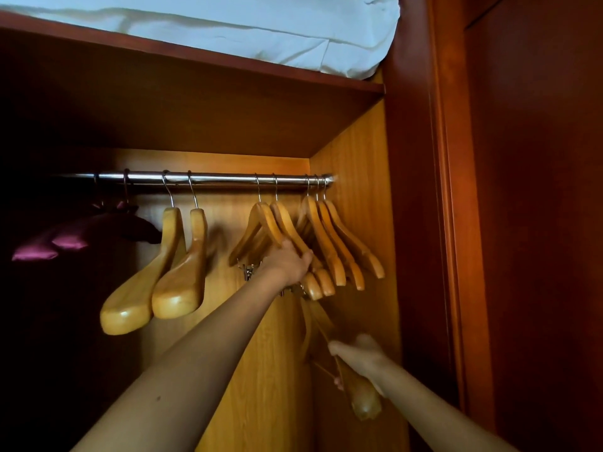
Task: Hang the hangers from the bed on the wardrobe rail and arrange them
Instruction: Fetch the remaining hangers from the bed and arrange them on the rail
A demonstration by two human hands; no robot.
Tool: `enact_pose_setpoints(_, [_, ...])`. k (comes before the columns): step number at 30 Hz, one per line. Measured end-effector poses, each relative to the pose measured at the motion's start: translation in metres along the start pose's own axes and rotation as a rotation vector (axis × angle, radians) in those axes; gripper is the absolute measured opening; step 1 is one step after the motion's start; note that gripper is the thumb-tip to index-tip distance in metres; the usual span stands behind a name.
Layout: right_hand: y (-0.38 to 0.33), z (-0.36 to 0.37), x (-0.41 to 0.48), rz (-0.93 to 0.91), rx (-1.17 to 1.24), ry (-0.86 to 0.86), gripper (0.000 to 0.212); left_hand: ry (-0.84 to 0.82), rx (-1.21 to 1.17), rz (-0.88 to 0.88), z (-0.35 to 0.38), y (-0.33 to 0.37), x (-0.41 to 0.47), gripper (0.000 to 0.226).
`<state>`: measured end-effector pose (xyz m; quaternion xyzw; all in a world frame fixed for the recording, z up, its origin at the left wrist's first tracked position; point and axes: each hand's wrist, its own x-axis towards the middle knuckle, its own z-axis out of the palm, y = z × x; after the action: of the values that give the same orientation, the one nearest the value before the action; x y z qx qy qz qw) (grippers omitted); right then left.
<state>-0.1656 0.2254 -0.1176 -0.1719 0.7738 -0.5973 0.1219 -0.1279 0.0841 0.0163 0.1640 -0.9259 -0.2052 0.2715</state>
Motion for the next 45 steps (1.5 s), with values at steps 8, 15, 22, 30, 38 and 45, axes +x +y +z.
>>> enact_pose_setpoints(8, [0.005,0.015,-0.012,0.007,-0.012,-0.056,0.019,0.021,0.102,0.06,-0.014,-0.011,-0.021,0.047])
enact_pose_setpoints(15, [0.012,0.032,-0.022,0.062,0.022,-0.071,0.032,0.172,0.579,0.085,-0.038,-0.018,-0.047,0.041])
enact_pose_setpoints(22, [0.024,0.061,-0.04,0.152,0.028,-0.173,0.071,0.235,0.701,-0.083,-0.081,-0.036,-0.052,0.055])
enact_pose_setpoints(30, [-0.021,0.079,-0.049,0.059,0.097,-0.195,0.015,0.074,0.427,-0.324,-0.103,-0.069,-0.043,0.075])
enact_pose_setpoints(38, [-0.09,0.078,-0.064,-0.096,0.12,-0.205,0.009,-0.004,0.371,-0.29,-0.114,-0.083,-0.045,0.07])
enact_pose_setpoints(45, [-0.15,0.081,-0.061,-0.314,0.151,-0.15,0.012,-0.048,0.399,-0.223,-0.121,-0.087,-0.044,0.061])
